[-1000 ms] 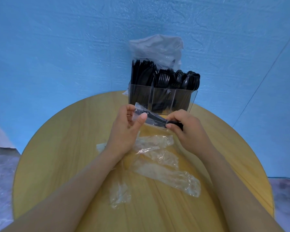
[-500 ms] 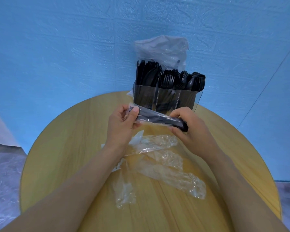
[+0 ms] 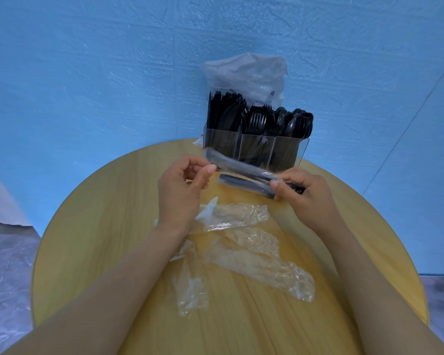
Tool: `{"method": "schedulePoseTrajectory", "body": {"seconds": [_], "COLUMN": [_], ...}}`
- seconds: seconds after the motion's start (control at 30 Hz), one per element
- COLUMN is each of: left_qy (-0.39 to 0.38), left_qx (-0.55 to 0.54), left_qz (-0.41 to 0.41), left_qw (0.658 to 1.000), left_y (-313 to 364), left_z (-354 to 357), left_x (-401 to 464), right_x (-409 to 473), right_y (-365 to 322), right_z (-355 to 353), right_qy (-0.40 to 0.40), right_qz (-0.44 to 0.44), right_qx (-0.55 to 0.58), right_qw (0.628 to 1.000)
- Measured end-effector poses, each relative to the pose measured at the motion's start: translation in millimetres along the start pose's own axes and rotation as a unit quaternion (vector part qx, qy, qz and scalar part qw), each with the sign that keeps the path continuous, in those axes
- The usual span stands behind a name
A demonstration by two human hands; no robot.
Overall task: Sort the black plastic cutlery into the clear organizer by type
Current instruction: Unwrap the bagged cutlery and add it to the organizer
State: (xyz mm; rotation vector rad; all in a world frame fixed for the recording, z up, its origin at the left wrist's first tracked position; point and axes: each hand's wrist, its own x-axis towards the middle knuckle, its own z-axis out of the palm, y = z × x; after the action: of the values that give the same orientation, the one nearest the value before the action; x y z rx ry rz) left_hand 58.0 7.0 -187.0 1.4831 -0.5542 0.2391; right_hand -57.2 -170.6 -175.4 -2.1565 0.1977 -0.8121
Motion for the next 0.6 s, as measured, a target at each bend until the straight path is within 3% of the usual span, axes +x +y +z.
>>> {"method": "schedulePoseTrajectory", "body": {"seconds": [0.13,0.4,0.6], "left_qy": [0.039,-0.084,-0.074], "left_qx": [0.020,0.087,0.099], "left_qz": [0.005,0.143,0.052], "left_qw": [0.999,0.982,0.991], "left_y": [-1.1,0.6,-8.0], "left_z": [-4.7,1.9,-0.2], "left_x": [2.5,-8.8,-3.8], "right_x": [0.5,-2.0,-2.9], "right_y": [0.8,-5.8,-7.5], "right_z": [-3.8,0.8,0.6], "right_qy": [0.033,-0.011,-0.044], "right_qz": [0.066,0.076,0.064], "right_qx": [0.025,0.030,0.055], "right_qw": [0.997,0.997,0.995]}}
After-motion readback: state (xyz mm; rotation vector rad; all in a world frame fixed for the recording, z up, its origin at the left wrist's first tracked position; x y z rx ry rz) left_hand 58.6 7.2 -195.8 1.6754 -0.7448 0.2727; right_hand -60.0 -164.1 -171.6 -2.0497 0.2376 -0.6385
